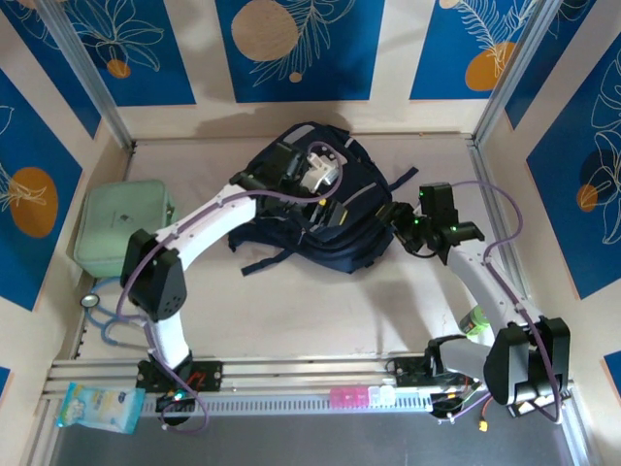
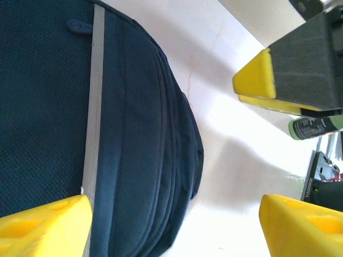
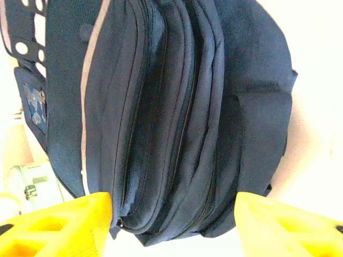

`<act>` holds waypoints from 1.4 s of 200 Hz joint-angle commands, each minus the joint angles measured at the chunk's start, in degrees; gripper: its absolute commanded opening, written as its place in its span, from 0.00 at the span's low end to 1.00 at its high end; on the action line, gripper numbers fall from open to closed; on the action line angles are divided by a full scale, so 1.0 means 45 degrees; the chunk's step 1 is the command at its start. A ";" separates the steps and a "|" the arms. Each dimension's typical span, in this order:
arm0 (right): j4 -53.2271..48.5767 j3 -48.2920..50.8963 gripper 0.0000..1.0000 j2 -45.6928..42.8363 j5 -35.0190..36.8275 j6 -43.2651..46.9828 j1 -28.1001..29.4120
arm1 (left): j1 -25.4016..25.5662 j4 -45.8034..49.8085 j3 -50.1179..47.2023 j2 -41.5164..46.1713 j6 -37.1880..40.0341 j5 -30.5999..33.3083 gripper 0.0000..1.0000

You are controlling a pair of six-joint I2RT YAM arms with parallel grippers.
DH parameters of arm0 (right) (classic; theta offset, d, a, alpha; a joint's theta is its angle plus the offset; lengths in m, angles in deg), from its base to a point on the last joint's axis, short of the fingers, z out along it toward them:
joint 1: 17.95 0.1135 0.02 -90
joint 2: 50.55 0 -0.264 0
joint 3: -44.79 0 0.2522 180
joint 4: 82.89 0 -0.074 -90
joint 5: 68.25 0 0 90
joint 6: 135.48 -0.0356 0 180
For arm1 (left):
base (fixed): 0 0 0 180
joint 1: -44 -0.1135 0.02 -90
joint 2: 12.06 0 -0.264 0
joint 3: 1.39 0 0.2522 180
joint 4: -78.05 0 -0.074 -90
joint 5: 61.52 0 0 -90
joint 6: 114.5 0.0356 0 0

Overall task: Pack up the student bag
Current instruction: Close the student bag at the center of the table, then rotate the student bag at the center of the table.

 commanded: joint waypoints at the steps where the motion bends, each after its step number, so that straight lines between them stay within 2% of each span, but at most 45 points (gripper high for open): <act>1: -0.0143 -0.0272 0.66 0.0218 0.0483 0.0704 0.0705 | -0.0678 -0.1251 -0.1253 0.1028 -0.1005 0.0417 0.81; 14: -0.0023 -0.0523 0.67 0.0664 0.0402 0.0855 0.1147 | -0.1379 -0.1866 -0.2222 0.1315 -0.2131 0.0610 0.81; 32: -0.0018 -0.0883 0.67 0.1308 0.0562 0.0906 0.1730 | -0.2374 -0.2748 -0.3332 0.1428 -0.3531 0.0183 0.80; 63: 0.0090 -0.1496 0.67 0.2432 0.0636 0.1116 0.2317 | -0.2777 -0.2533 -0.3154 0.0663 -0.3509 0.0194 0.74; 70: 0.0048 -0.1686 0.65 0.2697 0.0633 0.1101 0.2353 | -0.2783 -0.2280 -0.2796 0.0300 -0.3384 0.0195 0.72; 101: 0.0410 -0.2360 0.51 0.3765 0.0577 0.1385 0.2322 | -0.2783 -0.0852 -0.1002 -0.1413 -0.3155 0.0998 0.50; 114: 0.0396 -0.2675 0.46 0.4206 0.0711 0.1450 0.2255 | -0.2776 -0.0565 -0.0563 -0.1882 -0.3168 0.0963 0.46; 178: 0.0801 -0.3649 0.33 0.5907 0.0119 0.2463 0.1317 | -0.2786 -0.0497 -0.0655 -0.2446 -0.3545 -0.0948 0.27; 194: 0.0990 -0.3938 0.30 0.6281 -0.0181 0.2863 0.1029 | -0.2785 -0.0837 -0.0883 -0.2467 -0.3976 -0.1562 0.16; 212: 0.1002 -0.4311 0.29 0.6593 -0.0332 0.3229 0.0693 | -0.2774 -0.1789 -0.1390 -0.2230 -0.4798 -0.2089 0.09; 238: 0.0757 -0.4526 0.31 0.6282 0.0018 0.3788 0.0523 | -0.2705 -0.3922 -0.2326 -0.1729 -0.6845 -0.2849 0.00; 250: 0.0425 -0.4543 0.35 0.5930 0.0291 0.3972 0.0471 | -0.2640 -0.5155 -0.2821 -0.1438 -0.8015 -0.2948 0.00; 280: -0.0928 -0.4360 0.52 0.4585 0.1656 0.4149 0.0478 | -0.2517 -0.8019 -0.3865 -0.0955 -1.1128 -0.2789 0.00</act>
